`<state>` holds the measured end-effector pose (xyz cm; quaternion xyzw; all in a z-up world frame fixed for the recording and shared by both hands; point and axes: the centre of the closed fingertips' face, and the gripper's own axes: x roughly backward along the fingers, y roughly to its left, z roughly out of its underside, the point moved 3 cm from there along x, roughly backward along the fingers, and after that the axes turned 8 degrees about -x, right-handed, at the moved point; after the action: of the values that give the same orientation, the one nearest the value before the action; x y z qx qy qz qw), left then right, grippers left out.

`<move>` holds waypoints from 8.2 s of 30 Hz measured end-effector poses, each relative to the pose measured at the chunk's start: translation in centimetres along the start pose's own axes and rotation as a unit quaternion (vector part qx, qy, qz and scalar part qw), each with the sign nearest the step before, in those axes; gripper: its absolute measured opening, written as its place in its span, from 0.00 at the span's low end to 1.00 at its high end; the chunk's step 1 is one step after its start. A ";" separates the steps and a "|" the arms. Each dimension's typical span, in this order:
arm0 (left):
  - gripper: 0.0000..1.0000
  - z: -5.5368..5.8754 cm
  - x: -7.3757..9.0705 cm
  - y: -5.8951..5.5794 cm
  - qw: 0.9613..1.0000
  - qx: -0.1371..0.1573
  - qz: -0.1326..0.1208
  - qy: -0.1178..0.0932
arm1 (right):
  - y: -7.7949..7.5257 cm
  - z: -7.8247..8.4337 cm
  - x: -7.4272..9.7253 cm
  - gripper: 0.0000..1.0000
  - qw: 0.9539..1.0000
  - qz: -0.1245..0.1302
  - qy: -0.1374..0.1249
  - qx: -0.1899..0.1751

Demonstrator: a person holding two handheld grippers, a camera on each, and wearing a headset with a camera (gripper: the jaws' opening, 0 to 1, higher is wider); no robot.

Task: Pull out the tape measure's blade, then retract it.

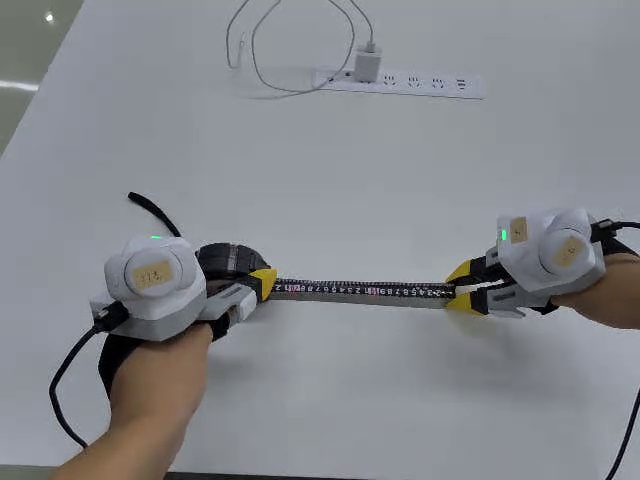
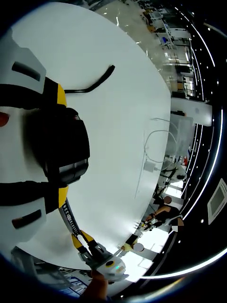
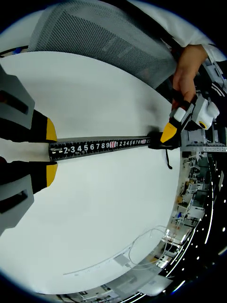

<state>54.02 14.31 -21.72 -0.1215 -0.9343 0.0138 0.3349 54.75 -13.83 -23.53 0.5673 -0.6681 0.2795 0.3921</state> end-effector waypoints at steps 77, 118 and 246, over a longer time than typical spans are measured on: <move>0.57 0.0 0.1 0.3 0.999 0.034 0.016 -0.008 | 0.5 -6.0 -4.0 0.10 0.999 -0.023 -0.042 0.004; 0.57 -0.1 0.1 0.4 0.999 0.041 0.019 -0.008 | 1.6 -10.0 -7.0 0.10 0.996 -0.043 -0.074 0.003; 0.67 -0.2 0.1 0.4 0.999 0.023 0.021 -0.014 | 3.9 -16.4 -11.5 0.19 0.992 -0.052 -0.114 -0.002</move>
<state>54.20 14.69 -21.56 -0.1334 -0.9357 0.0443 0.3237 54.92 6.58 -24.18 0.6287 -0.6786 0.1910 0.3282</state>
